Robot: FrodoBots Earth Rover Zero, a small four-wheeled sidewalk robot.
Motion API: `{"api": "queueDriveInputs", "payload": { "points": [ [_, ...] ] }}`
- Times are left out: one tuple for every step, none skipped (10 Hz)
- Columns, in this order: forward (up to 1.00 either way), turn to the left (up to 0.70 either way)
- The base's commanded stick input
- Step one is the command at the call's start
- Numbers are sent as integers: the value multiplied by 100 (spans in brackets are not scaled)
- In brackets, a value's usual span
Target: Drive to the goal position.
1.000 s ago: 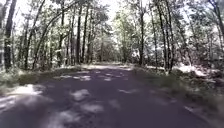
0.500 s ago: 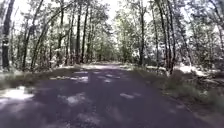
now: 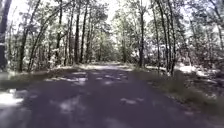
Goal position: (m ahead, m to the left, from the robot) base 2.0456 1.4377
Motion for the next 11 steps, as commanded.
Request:
{"api": "queueDriveInputs", "payload": {
  "points": [
    [45,0],
    [45,0],
    [45,0],
    [45,0],
    [45,0],
    [45,0],
    [45,0],
    [45,0],
    [45,0],
    [45,0],
    [45,0]
  ]
}}
